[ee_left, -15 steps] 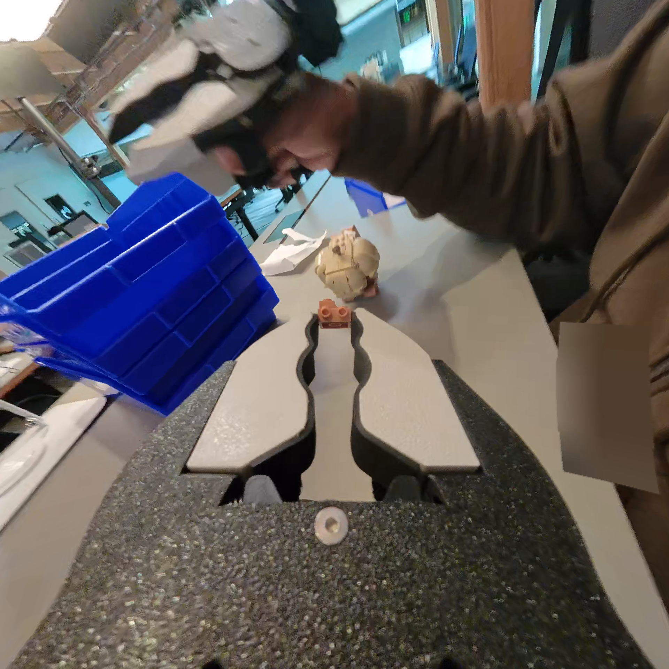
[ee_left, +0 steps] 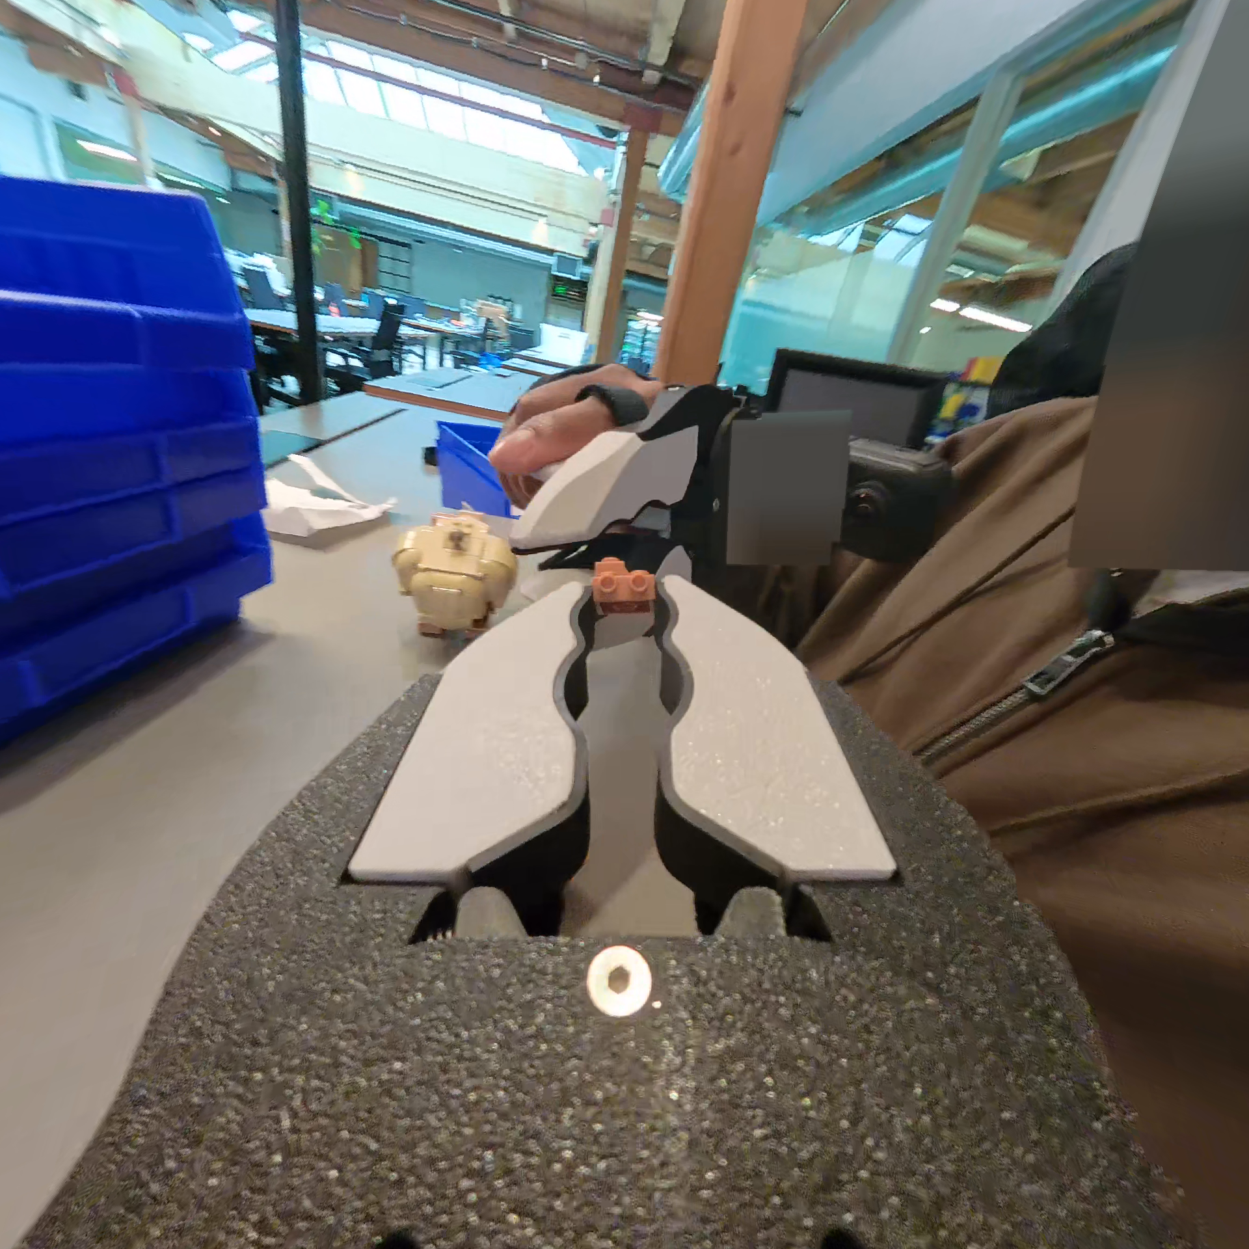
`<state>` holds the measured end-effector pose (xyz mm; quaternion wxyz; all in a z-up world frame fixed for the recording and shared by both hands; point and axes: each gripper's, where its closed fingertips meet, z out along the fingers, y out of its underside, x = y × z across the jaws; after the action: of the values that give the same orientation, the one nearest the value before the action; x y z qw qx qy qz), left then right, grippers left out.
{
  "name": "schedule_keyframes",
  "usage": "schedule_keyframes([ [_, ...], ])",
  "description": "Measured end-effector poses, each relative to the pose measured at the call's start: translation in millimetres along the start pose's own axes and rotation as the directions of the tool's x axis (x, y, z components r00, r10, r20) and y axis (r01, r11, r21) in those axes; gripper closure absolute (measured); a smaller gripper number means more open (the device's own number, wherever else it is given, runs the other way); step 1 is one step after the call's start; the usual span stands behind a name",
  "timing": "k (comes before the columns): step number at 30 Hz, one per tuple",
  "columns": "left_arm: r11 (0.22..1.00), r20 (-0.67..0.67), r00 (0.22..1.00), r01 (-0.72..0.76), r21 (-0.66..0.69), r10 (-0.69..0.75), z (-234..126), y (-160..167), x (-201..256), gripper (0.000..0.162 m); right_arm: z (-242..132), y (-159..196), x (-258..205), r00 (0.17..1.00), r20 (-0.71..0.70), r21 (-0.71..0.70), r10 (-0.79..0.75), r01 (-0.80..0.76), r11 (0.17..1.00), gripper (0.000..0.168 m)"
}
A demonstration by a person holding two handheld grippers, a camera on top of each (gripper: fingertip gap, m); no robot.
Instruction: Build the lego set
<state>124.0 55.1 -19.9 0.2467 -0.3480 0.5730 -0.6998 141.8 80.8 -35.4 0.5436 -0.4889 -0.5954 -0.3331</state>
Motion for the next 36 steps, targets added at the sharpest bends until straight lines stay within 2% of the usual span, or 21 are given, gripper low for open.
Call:
schedule_keyframes([
  [4,0.998,-0.025,0.997,0.066,-0.017,-0.066,1.7,4.5,0.1,0.146,3.0,-14.1,1.2,0.999,0.001,0.063,0.044,-0.044,0.997,0.138],
  [7,0.996,-0.005,0.997,0.079,-0.029,-0.079,2.5,7.2,-3.3,0.146,2.4,-18.0,2.4,0.997,-0.005,0.089,0.078,-0.078,0.993,0.151],
  [9,0.995,-0.013,0.995,0.095,-0.018,-0.095,2.5,5.9,-3.2,0.146,2.3,-17.9,2.3,0.994,-0.004,0.095,0.105,-0.104,0.99,0.153],
  [16,0.999,0.069,0.997,0.038,-0.017,-0.037,1.4,5.6,-11.3,0.143,2.7,-10.5,-1.5,0.947,0.069,0.094,0.314,-0.32,0.943,0.154],
  [20,0.988,0.202,0.967,-0.154,-0.03,0.157,-5.8,-2.6,-19.7,0.139,0.4,-7.0,-1.6,0.875,0.135,0.093,0.466,-0.479,0.873,0.154],
  [24,0.901,0.303,0.85,-0.424,-0.089,0.43,-7.2,-12.4,-17.2,0.139,-0.3,-5.7,0.0,0.778,0.183,0.077,0.601,-0.62,0.781,0.154],
  [26,0.861,0.331,0.796,-0.487,-0.147,0.507,-4.0,-8.7,-19.3,0.139,1.3,-4.1,-0.5,0.725,0.193,0.05,0.661,-0.68,0.732,0.154],
  [28,0.855,0.345,0.782,-0.478,-0.202,0.519,-0.5,-1.6,-25.2,0.137,3.8,-2.5,-2.5,0.673,0.196,0.02,0.713,-0.73,0.683,0.154],
  [31,0.87,0.339,0.801,-0.449,-0.205,0.493,1.9,2.2,-27.0,0.137,7.3,-0.9,-6.7,0.602,0.203,-0.022,0.772,-0.786,0.618,0.154],
  [36,0.897,0.343,0.83,-0.395,-0.198,0.441,1.1,5.0,-30.9,0.138,11.8,0.1,-12.8,0.555,0.201,-0.073,0.807,-0.813,0.577,0.154],
])
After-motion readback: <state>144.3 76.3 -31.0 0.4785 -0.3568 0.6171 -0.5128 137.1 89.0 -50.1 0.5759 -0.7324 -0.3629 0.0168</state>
